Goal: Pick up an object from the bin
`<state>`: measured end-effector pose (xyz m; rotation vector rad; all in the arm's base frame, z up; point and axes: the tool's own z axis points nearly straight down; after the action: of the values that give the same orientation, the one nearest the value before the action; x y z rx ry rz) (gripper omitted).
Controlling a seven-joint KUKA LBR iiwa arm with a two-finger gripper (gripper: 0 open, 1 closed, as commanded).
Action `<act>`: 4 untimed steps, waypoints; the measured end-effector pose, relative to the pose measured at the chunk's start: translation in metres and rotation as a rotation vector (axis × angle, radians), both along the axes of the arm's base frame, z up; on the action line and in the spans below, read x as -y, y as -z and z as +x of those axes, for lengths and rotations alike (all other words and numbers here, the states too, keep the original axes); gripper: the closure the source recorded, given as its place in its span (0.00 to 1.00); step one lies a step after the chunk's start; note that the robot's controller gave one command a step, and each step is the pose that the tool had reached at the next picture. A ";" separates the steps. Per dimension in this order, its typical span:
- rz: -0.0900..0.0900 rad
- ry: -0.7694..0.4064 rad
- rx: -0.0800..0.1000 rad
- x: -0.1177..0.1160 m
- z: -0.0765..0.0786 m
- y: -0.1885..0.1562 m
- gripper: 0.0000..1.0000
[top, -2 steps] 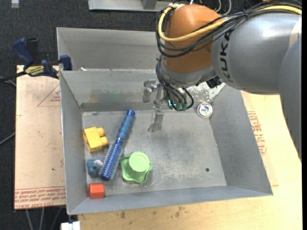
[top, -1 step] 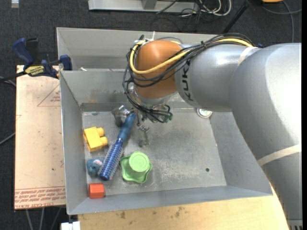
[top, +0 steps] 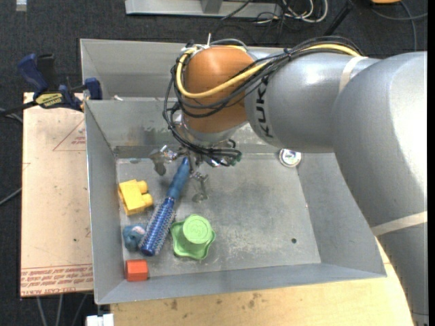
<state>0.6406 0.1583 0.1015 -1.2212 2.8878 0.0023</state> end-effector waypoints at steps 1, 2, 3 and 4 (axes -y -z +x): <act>-0.001 -0.083 -0.001 -0.010 0.001 -0.011 0.00; -0.003 -0.284 -0.005 -0.002 -0.004 0.033 0.00; 0.000 -0.280 -0.004 -0.002 -0.003 0.032 0.00; 0.000 -0.280 -0.003 -0.002 -0.003 0.032 1.00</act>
Offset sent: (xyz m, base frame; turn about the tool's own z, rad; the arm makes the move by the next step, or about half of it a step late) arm 0.0002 0.0094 0.0108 -0.0864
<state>0.6376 0.1606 0.0696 -1.6129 2.6918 0.0056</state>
